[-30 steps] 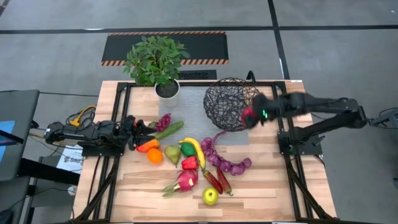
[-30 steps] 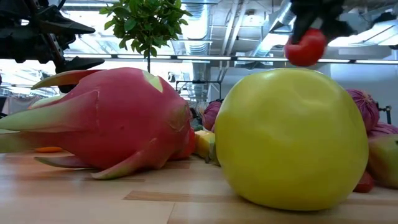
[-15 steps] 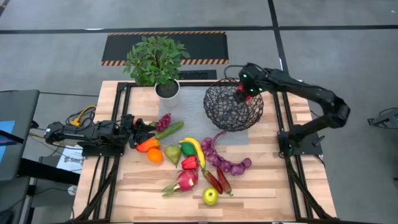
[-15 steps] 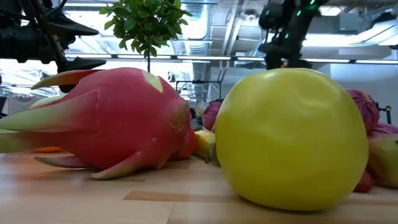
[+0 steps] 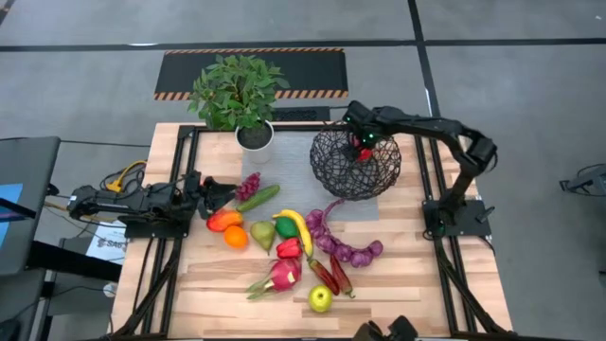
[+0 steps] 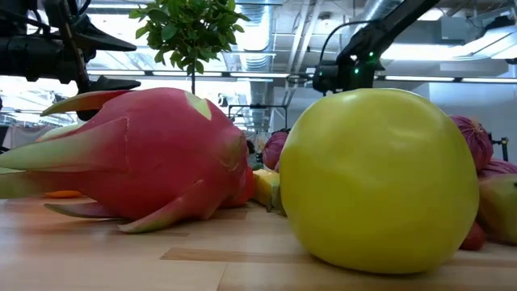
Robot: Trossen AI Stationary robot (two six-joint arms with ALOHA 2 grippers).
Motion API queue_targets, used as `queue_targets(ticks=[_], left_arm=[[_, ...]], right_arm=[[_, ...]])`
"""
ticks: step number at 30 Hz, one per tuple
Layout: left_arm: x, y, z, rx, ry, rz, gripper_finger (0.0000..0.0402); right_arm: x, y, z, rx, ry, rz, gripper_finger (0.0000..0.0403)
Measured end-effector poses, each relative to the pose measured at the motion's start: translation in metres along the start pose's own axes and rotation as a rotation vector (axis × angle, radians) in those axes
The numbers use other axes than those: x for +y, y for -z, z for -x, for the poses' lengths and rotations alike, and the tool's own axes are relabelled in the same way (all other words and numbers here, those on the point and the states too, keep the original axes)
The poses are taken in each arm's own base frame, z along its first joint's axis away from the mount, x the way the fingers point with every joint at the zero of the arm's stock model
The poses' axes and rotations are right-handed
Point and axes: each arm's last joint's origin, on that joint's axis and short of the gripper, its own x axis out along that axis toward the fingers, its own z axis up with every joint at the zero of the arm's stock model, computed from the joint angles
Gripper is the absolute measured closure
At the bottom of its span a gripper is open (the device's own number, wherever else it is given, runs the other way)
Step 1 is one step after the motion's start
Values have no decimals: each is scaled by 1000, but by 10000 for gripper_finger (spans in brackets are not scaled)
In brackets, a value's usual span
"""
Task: Build produce basket
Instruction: Put the red apple into the wire basket
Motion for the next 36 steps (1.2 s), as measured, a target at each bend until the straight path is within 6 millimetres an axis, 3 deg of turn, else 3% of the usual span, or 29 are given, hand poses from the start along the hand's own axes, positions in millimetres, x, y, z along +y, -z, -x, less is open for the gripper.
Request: queue_targets(ticks=[11, 22, 28, 36], left_arm=[[2, -3, 0, -76, -74, -24, 125], [5, -6, 1, -177, -185, 107, 91], [8, -10, 3, -298, -298, 162, 88], [12, -13, 6, -392, -502, -111, 87]], right_arm=[[6, -14, -18, 31, 2, 75, 37], [3, -18, 19, -101, -21, 93, 33], [0, -15, 24, -81, -46, 32, 33], [4, -20, 24, -142, -56, 98, 37]])
